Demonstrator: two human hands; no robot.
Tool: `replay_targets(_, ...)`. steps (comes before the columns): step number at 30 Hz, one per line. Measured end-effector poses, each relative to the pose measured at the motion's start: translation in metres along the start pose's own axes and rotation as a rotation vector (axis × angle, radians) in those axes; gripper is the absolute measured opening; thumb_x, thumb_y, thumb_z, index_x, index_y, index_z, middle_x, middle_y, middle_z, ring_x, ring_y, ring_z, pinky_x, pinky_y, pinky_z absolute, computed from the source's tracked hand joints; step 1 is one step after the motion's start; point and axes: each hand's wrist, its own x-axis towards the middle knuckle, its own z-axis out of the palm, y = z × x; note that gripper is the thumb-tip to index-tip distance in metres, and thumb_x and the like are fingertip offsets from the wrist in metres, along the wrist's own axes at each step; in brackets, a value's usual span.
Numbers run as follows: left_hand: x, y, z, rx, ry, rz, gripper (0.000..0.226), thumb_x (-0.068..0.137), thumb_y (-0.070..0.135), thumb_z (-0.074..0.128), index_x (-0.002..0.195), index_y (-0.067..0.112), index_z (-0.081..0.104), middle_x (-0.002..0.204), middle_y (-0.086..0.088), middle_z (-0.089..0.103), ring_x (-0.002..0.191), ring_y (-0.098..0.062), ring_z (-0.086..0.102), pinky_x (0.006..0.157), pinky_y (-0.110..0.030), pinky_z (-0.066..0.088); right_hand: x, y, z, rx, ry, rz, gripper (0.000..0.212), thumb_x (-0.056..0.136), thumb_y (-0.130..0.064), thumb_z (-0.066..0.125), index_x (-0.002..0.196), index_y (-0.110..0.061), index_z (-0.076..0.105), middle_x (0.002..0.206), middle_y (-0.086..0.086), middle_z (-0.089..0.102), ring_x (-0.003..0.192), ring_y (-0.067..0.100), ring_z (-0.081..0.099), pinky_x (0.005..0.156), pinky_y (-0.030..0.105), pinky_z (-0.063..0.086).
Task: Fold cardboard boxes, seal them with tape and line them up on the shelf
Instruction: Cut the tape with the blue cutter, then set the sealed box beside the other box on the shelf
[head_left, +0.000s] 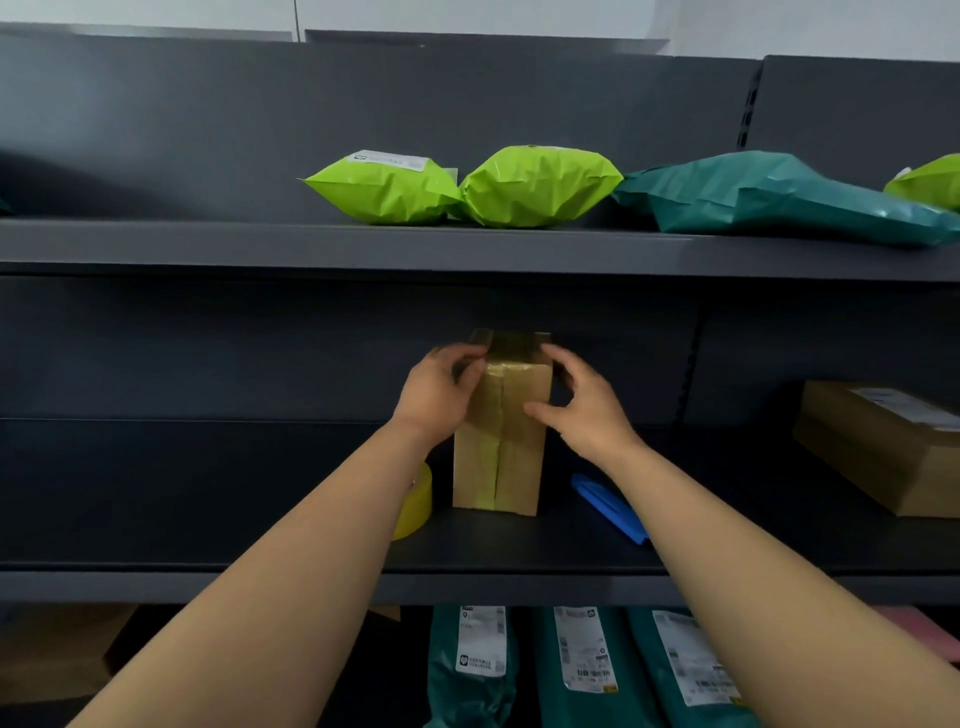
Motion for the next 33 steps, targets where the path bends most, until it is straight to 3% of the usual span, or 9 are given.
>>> replay_targets(5, -0.005, -0.006, -0.002, -0.123, -0.039, -0.047, 0.036, 0.096, 0.028, 0.06, 0.131, 0.032, 0.055, 0.125, 0.001, 0.059, 0.114, -0.019, 0.058, 0.091, -0.045, 0.056, -0.011, 0.026, 0.01, 0.021, -0.138, 0.181, 0.074, 0.079, -0.057, 0.065, 0.145, -0.037, 0.038, 0.143, -0.004, 0.047, 0.132, 0.017, 0.045, 0.107, 0.038, 0.041)
replay_targets(9, -0.006, 0.005, -0.009, -0.247, 0.088, -0.142, 0.036, 0.096, 0.025, 0.06, 0.132, 0.025, 0.054, 0.121, -0.001, 0.058, 0.104, -0.022, 0.062, 0.068, -0.039, 0.062, -0.002, 0.001, -0.006, 0.083, -0.128, 0.136, 0.054, 0.093, -0.044, 0.057, 0.144, -0.038, 0.041, 0.141, -0.009, 0.049, 0.125, 0.011, 0.05, 0.099, 0.027, 0.042)
replay_targets(13, -0.014, 0.02, -0.02, -0.415, 0.162, -0.357, 0.038, 0.098, 0.026, 0.057, 0.134, 0.014, 0.052, 0.107, -0.001, 0.054, 0.092, -0.031, 0.066, 0.051, -0.034, 0.06, -0.007, -0.03, -0.027, 0.117, -0.163, 0.138, 0.044, 0.096, -0.042, 0.053, 0.139, -0.033, 0.048, 0.121, -0.01, 0.06, 0.102, 0.006, 0.059, 0.087, 0.023, 0.049)
replay_targets(16, -0.024, 0.026, -0.021, -0.451, 0.131, -0.415, 0.036, 0.098, 0.026, 0.057, 0.131, 0.01, 0.053, 0.098, 0.0, 0.054, 0.086, -0.031, 0.065, 0.059, -0.04, 0.061, -0.017, -0.036, -0.033, 0.084, -0.167, 0.19, 0.041, 0.095, -0.049, 0.052, 0.132, -0.033, 0.054, 0.113, -0.008, 0.064, 0.101, 0.012, 0.062, 0.094, 0.033, 0.05)
replay_targets(19, -0.031, 0.027, -0.022, -0.482, 0.114, -0.478, 0.033, 0.101, 0.025, 0.052, 0.132, 0.013, 0.051, 0.114, -0.009, 0.059, 0.081, -0.034, 0.069, 0.063, -0.041, 0.061, -0.023, -0.034, -0.037, 0.025, -0.079, 0.2, 0.036, 0.091, -0.05, 0.057, 0.119, -0.028, 0.063, 0.106, -0.006, 0.066, 0.096, 0.013, 0.063, 0.088, 0.032, 0.052)
replay_targets(23, -0.043, 0.024, -0.015, -0.378, 0.038, -0.52, 0.03, 0.103, 0.025, 0.047, 0.129, 0.013, 0.054, 0.102, -0.006, 0.06, 0.08, -0.029, 0.066, 0.067, -0.038, 0.06, -0.033, -0.021, -0.05, -0.141, 0.006, 0.193, 0.025, 0.086, -0.039, 0.069, 0.105, -0.023, 0.07, 0.103, -0.004, 0.068, 0.095, 0.014, 0.064, 0.085, 0.032, 0.053)
replay_targets(26, -0.06, 0.011, 0.005, -0.273, -0.083, -0.483, 0.032, 0.103, 0.028, 0.045, 0.134, 0.023, 0.051, 0.114, -0.006, 0.059, 0.093, -0.023, 0.061, 0.086, -0.04, 0.057, -0.048, -0.01, -0.049, -0.219, -0.153, 0.189, 0.037, 0.091, -0.037, 0.063, 0.127, -0.029, 0.06, 0.127, -0.006, 0.06, 0.113, 0.011, 0.056, 0.095, 0.026, 0.044)
replay_targets(30, -0.071, 0.001, 0.021, -0.262, -0.063, -0.419, 0.056, 0.101, 0.025, 0.048, 0.152, 0.032, 0.025, 0.133, -0.007, 0.055, 0.094, -0.018, 0.058, 0.081, -0.033, 0.052, -0.057, -0.017, -0.05, -0.236, -0.164, 0.162, 0.038, 0.09, -0.049, 0.059, 0.124, -0.032, 0.063, 0.138, -0.007, 0.052, 0.117, 0.008, 0.048, 0.094, 0.025, 0.038)
replay_targets(33, -0.075, -0.007, 0.024, -0.299, -0.051, -0.503, 0.07, 0.1, 0.031, 0.051, 0.156, 0.029, 0.01, 0.141, -0.005, 0.049, 0.116, -0.024, 0.054, 0.097, -0.04, 0.048, -0.062, -0.025, -0.057, -0.253, -0.261, 0.251, 0.078, 0.064, -0.072, 0.069, 0.133, -0.038, 0.055, 0.148, -0.006, 0.038, 0.133, 0.017, 0.039, 0.107, 0.034, 0.034)
